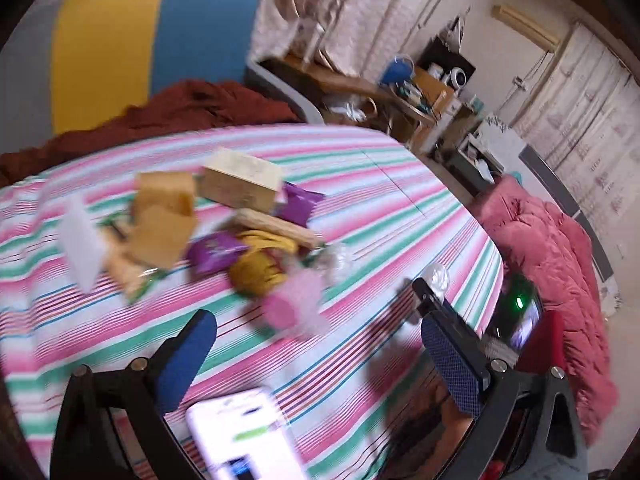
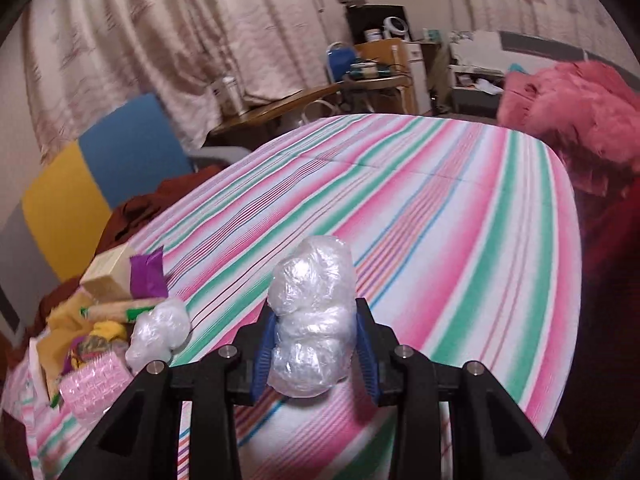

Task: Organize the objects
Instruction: 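Grasp the pink plastic basket with the left tool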

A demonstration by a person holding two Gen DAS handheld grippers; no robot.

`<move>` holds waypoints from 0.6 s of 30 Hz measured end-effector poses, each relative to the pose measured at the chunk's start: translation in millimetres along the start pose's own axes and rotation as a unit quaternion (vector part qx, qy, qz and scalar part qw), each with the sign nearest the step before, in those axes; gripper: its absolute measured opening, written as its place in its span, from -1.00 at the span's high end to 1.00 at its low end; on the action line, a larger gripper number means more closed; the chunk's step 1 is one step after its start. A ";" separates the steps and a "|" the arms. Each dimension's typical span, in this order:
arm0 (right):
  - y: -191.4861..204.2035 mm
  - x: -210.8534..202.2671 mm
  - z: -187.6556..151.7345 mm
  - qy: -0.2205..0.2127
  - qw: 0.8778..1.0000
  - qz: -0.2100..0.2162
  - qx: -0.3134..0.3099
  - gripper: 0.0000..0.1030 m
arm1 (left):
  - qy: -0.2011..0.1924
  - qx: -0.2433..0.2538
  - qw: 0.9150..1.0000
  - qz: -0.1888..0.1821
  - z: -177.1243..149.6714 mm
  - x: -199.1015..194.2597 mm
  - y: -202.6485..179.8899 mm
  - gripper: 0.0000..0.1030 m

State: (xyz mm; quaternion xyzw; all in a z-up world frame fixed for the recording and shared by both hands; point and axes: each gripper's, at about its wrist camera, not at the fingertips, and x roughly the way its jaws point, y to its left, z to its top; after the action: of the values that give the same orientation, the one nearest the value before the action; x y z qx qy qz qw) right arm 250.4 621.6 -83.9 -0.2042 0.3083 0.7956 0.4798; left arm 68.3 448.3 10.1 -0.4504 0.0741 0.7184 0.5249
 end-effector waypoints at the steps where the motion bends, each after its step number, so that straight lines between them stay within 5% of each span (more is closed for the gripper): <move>1: -1.4 -0.9 0.2 -0.004 1.000 0.002 0.003 0.29 | 0.005 0.001 1.000 -0.015 5.9 10.4 -4.3 -1.00; 9: -3.5 3.2 -1.7 -0.005 1.000 0.011 0.013 0.29 | 0.054 0.016 0.998 -0.035 38.7 88.3 -39.9 -0.97; 18: -7.8 0.5 -4.0 -0.009 1.000 0.017 0.022 0.29 | 0.081 0.061 0.994 0.028 47.2 148.5 -47.1 -0.87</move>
State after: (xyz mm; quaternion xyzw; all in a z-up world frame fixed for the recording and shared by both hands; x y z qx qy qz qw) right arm 257.3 621.9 -89.4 -0.1808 0.3248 0.7985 0.4735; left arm 73.6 598.4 -52.8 -0.4716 0.1723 0.6882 0.5236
